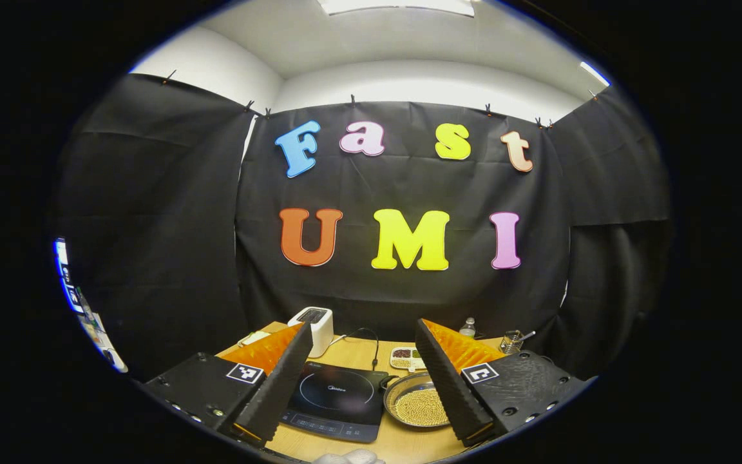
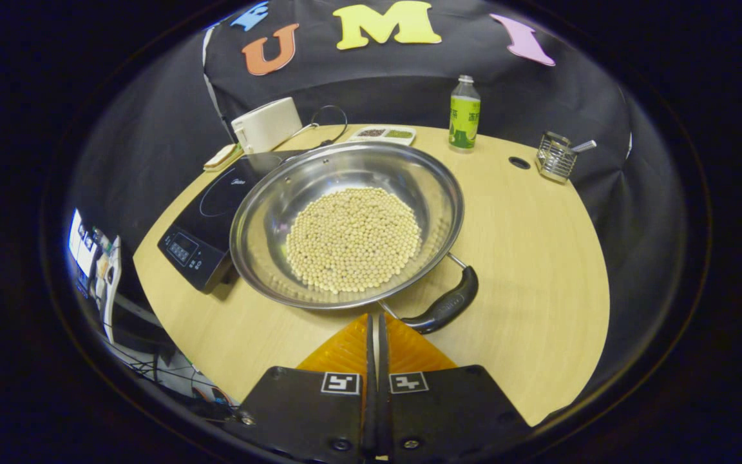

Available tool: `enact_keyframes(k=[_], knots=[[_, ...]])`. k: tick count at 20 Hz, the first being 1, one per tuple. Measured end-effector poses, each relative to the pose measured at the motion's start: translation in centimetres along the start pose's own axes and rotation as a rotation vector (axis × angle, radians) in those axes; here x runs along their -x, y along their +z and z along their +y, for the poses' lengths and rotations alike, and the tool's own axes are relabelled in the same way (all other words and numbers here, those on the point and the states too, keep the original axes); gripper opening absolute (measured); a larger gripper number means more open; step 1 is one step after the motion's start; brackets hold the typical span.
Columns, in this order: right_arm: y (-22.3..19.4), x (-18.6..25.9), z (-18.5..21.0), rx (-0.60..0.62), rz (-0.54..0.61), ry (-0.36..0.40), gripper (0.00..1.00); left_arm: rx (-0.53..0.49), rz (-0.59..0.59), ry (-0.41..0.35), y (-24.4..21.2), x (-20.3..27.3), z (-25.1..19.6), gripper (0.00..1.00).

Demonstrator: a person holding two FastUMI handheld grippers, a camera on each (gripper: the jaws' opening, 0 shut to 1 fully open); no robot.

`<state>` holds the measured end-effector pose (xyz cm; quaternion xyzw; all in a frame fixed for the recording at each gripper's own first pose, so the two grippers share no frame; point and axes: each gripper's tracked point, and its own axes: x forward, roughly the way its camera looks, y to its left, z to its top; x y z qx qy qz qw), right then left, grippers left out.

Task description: First push the handle of the pot to place it horizontally, then grasp the pot with both hands and set it on the induction cooktop.

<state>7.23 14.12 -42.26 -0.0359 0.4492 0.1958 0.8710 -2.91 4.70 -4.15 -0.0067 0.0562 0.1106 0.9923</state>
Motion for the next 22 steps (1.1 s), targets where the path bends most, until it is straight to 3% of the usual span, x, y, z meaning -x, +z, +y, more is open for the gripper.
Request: enact_keyframes(k=[22], knots=[[5.2, -2.4, -10.3, 0.105, 0.039, 0.026, 0.04, 0.0, 0.037, 0.169, -1.4, -1.9, -3.9, 0.96]])
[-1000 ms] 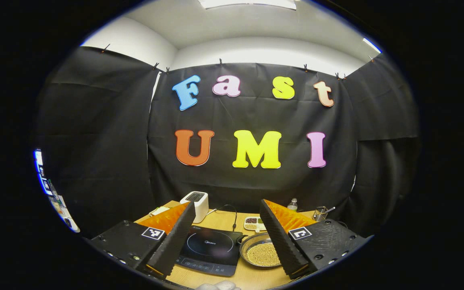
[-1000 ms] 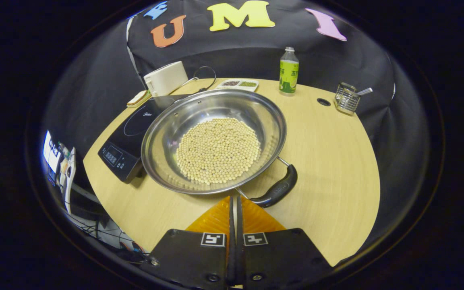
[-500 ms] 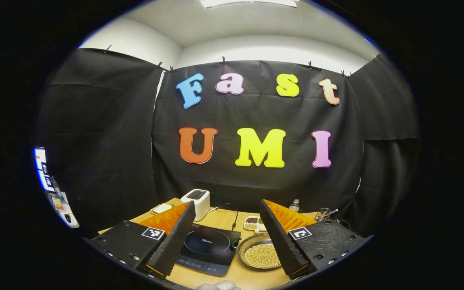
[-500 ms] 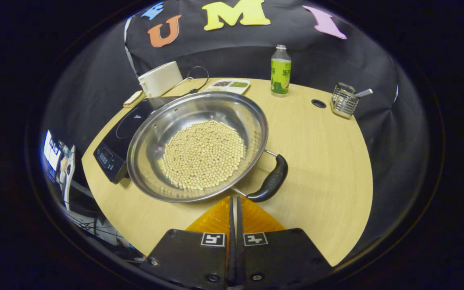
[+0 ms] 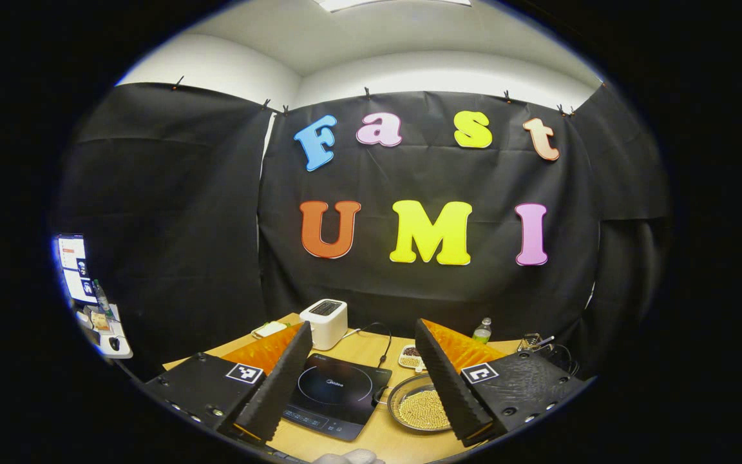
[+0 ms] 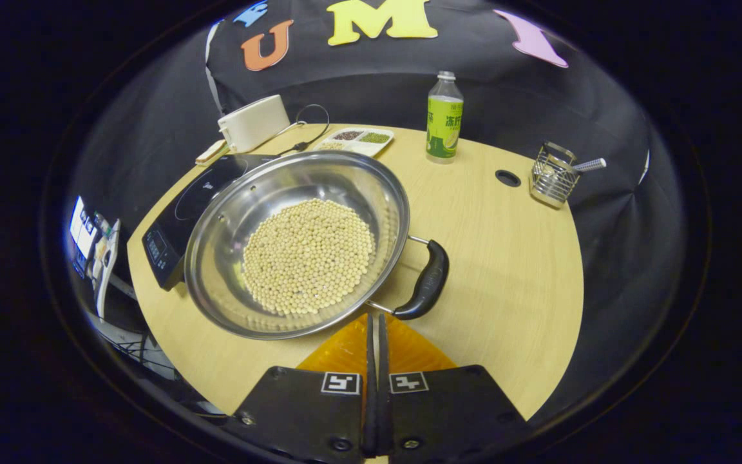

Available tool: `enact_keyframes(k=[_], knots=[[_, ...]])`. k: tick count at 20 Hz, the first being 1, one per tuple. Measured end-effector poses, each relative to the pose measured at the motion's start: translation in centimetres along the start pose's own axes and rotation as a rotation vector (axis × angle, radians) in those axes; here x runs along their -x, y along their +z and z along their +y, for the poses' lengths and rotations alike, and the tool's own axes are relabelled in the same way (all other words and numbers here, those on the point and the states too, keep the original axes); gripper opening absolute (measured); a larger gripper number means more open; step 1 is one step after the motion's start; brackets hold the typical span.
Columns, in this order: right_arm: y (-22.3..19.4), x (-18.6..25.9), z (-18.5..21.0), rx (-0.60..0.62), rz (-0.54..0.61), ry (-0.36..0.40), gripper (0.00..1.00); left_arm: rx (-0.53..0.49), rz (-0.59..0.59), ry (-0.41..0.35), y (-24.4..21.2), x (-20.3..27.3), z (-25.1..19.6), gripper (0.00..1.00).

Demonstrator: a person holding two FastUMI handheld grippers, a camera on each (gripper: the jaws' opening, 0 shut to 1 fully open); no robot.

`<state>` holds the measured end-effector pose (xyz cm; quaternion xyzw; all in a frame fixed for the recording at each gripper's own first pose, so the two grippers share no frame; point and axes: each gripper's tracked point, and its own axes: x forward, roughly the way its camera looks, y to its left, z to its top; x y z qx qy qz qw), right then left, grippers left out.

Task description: First push the handle of the pot to place it horizontally, then grasp the pot with both hands and set it on the induction cooktop.

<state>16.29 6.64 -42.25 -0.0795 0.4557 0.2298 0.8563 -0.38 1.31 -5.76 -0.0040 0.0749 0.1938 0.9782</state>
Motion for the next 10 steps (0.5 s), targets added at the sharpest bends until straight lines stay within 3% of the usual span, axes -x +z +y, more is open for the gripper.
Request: enact_keyframes(k=[10], knots=[[0.0, 1.7, -0.8, -0.032, -0.033, -0.048, 0.01, -0.025, 0.0, -0.021, -0.7, -1.4, -0.2, 0.96]])
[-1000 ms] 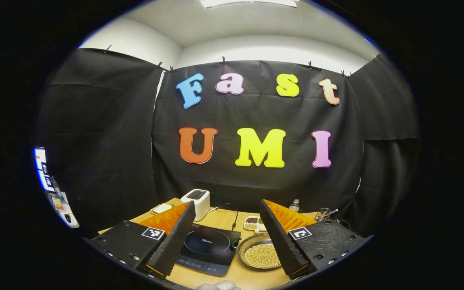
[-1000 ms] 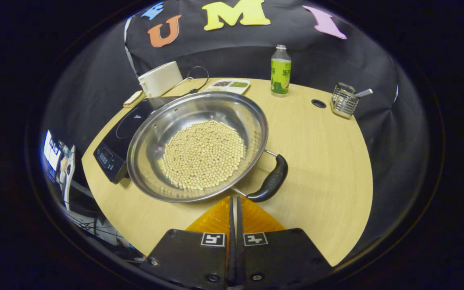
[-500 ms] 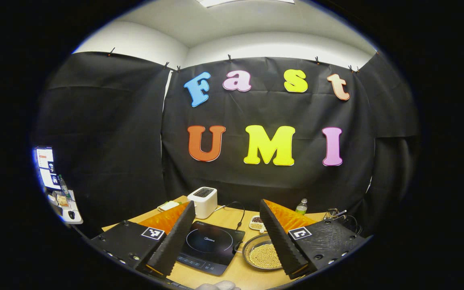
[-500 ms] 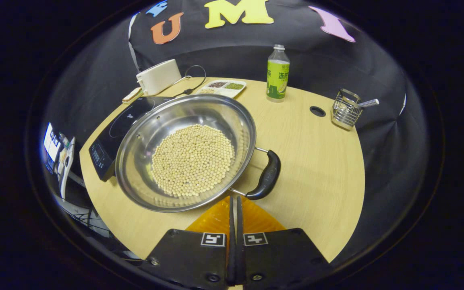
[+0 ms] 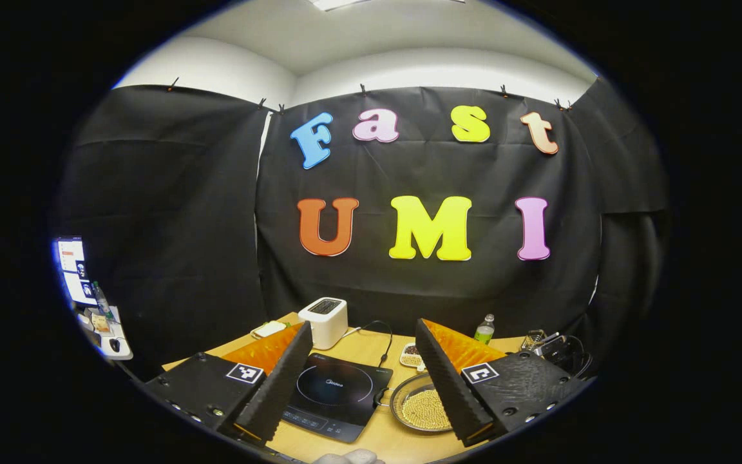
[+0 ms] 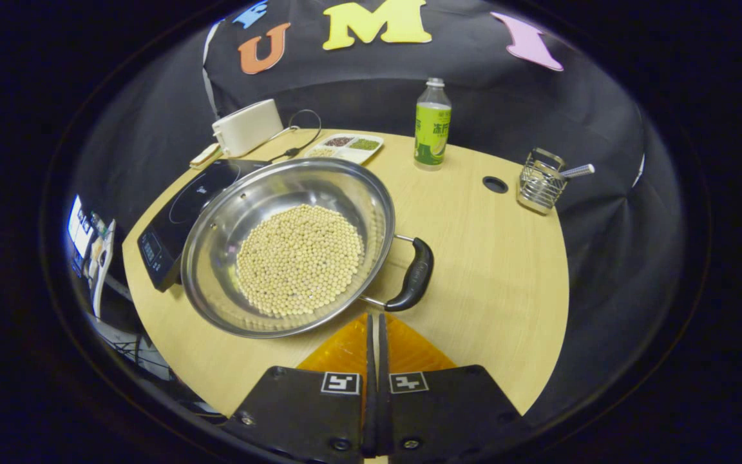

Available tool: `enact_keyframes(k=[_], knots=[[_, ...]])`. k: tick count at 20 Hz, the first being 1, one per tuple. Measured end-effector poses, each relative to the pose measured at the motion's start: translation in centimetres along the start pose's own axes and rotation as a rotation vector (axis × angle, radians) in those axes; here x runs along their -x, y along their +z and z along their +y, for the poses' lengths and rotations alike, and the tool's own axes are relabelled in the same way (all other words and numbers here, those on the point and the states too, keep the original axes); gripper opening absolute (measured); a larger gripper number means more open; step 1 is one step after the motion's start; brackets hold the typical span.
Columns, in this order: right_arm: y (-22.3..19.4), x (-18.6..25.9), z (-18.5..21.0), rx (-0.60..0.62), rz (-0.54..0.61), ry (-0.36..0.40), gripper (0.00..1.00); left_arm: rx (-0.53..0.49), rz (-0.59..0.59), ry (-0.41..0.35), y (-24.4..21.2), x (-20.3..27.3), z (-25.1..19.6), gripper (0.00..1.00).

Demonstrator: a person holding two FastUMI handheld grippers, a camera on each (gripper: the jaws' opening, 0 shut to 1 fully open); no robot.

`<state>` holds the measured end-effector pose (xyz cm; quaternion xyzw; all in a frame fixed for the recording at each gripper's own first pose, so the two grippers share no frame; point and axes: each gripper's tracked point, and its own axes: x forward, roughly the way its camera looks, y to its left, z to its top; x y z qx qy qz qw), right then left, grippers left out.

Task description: First push the handle of the pot to place it horizontally, then grasp the pot with both hands and set it on the induction cooktop.

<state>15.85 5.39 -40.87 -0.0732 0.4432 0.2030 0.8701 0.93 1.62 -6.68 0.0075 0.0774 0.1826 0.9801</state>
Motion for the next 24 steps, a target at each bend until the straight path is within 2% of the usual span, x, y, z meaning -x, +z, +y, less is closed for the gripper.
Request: enact_keyframes(k=[1, 6, 9, 10, 12, 13, 16, 19, 24], knots=[[0.1, 0.4, 0.1, -0.013, -0.012, -0.012, 0.04, -0.006, -0.003, -0.02, -0.1, -0.3, -0.1, 0.96], [0.4, 3.6, 1.2, -0.054, -0.088, -0.07, 0.01, -0.014, 0.019, -0.127, -1.5, -1.9, 0.1, 0.96], [0.0, 5.9, 2.4, -0.085, -0.132, -0.11, 0.08, -0.01, 0.026, -0.198, -2.3, -2.5, 0.4, 0.96], [-0.2, 6.7, 2.8, -0.096, -0.144, -0.123, 0.15, -0.01, 0.033, -0.223, -2.7, -2.7, 0.6, 0.96], [-0.8, 8.2, 3.5, -0.121, -0.163, -0.148, 0.41, -0.011, 0.054, -0.264, -4.1, -2.8, 1.0, 0.96], [-1.2, 8.9, 4.0, -0.136, -0.171, -0.161, 0.58, -0.012, 0.066, -0.283, -4.8, -2.8, 1.3, 0.96], [-2.1, 10.7, 5.1, -0.173, -0.207, -0.201, 0.6, -0.015, 0.105, -0.321, -7.2, -2.9, 2.1, 0.96], [-3.2, 11.5, 5.9, -0.166, -0.204, -0.219, 0.87, -0.016, 0.174, -0.356, -10.5, -3.1, 2.1, 0.96], [-3.6, 9.9, 5.6, -0.197, -0.181, -0.205, 0.92, -0.024, 0.292, -0.38, -16.8, -4.5, 0.5, 0.95]])
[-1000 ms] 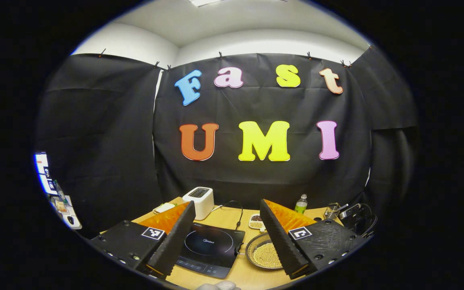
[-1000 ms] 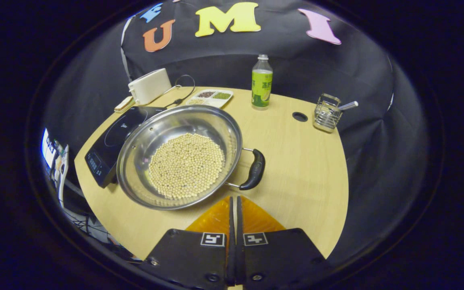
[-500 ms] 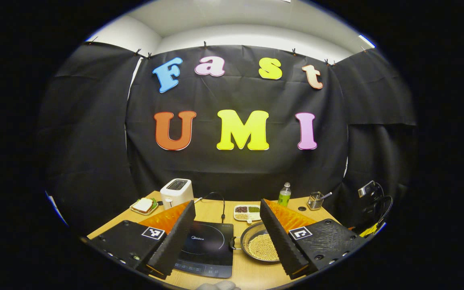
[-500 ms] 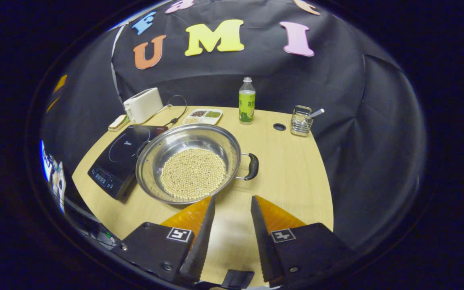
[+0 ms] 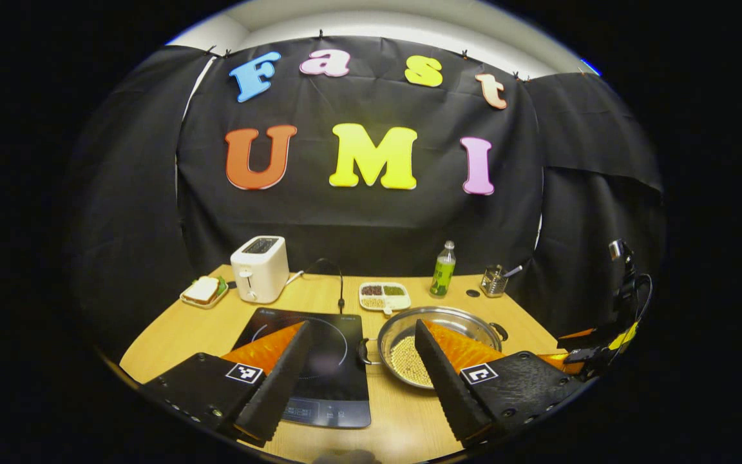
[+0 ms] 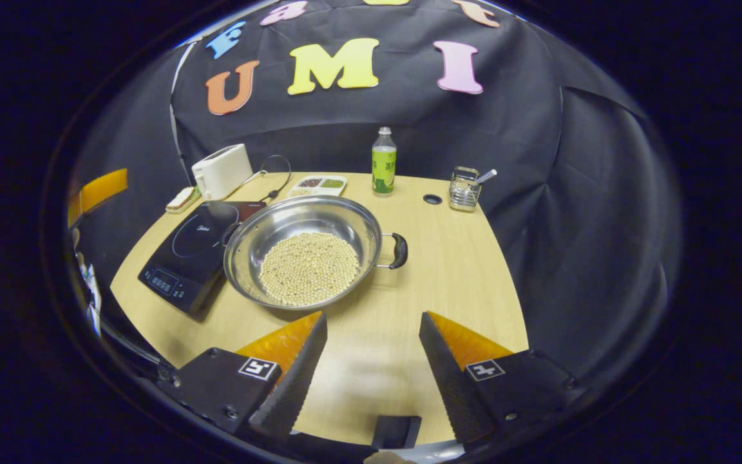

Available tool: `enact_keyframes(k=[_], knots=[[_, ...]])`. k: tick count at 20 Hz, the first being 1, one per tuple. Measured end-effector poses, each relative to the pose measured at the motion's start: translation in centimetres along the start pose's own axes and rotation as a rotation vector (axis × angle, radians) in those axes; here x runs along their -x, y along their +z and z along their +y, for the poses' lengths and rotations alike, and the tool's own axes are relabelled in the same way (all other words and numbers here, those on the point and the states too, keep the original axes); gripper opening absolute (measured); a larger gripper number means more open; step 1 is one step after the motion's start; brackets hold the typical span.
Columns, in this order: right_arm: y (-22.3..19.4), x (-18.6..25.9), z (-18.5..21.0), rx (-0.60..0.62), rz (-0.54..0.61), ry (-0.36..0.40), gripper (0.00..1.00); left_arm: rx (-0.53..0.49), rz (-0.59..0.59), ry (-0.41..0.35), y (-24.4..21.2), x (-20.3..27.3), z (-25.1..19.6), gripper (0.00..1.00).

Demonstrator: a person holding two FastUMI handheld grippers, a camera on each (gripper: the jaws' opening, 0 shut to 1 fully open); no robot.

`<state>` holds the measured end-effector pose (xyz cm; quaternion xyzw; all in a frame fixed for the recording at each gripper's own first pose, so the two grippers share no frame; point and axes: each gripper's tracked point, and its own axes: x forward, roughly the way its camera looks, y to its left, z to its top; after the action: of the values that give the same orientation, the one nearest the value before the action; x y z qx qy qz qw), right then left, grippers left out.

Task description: First push the handle of the pot to place it horizontally, then grasp the pot with both hands and set it on the induction cooktop.

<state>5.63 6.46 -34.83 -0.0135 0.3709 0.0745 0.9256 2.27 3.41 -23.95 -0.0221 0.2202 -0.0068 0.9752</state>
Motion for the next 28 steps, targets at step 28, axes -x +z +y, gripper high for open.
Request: enact_keyframes(k=[28], knots=[[3.5, -18.9, -1.8, -0.074, 0.267, 0.091, 0.69, -0.077, 0.462, 0.157, -13.7, -18.5, -0.5, 0.71]])
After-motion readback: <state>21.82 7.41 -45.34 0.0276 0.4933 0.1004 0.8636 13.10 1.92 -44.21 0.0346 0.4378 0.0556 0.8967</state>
